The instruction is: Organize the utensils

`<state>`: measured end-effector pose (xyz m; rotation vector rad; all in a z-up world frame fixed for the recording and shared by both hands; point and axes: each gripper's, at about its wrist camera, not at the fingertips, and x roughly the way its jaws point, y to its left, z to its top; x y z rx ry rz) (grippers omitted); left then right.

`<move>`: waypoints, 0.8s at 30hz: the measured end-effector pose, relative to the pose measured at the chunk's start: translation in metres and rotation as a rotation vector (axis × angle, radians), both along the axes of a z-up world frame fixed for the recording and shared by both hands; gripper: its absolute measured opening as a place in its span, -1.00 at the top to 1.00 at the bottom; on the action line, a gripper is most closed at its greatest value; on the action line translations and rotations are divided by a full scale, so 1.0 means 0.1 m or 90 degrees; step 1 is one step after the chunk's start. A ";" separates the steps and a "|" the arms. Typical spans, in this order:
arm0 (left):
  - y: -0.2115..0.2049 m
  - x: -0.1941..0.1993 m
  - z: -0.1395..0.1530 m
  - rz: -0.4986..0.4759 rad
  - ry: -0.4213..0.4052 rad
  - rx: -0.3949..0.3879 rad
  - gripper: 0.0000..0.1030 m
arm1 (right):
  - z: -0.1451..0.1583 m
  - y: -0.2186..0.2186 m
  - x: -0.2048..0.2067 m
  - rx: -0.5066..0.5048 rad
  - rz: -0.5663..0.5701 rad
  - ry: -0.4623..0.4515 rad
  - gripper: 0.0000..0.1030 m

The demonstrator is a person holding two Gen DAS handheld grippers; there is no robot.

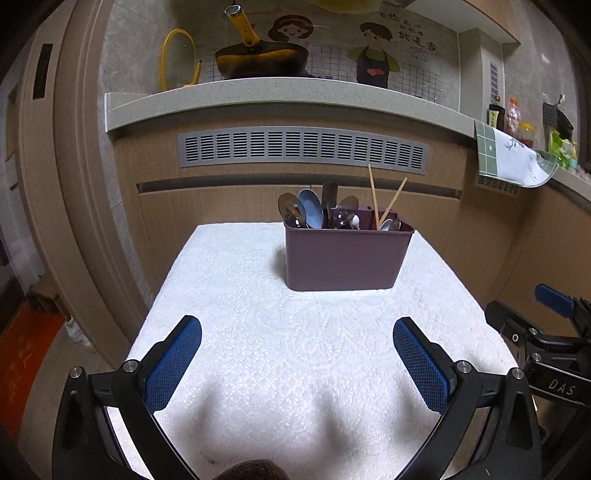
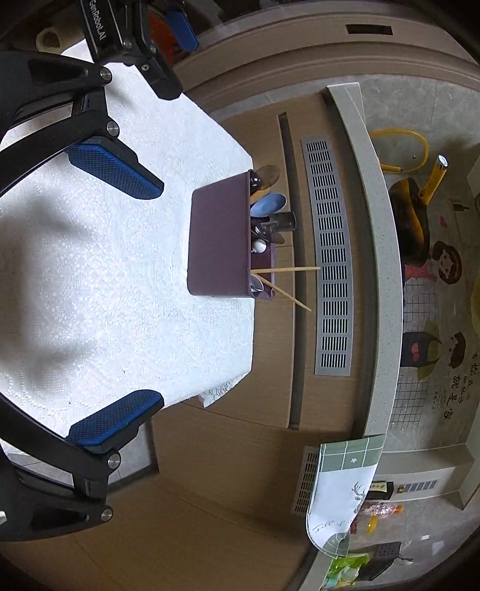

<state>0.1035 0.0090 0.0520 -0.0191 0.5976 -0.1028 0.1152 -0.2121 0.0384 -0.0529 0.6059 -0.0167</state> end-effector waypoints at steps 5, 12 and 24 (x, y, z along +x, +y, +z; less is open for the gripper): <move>0.00 0.01 -0.01 0.000 0.007 -0.004 -1.00 | 0.00 0.02 -0.01 -0.005 0.004 -0.001 -0.99; -0.01 0.01 -0.01 -0.001 0.010 -0.002 -1.00 | 0.00 0.01 0.00 -0.003 0.004 0.001 -0.99; -0.01 0.04 -0.02 -0.008 0.018 -0.005 -1.00 | 0.00 0.01 0.00 -0.004 0.004 0.001 -0.99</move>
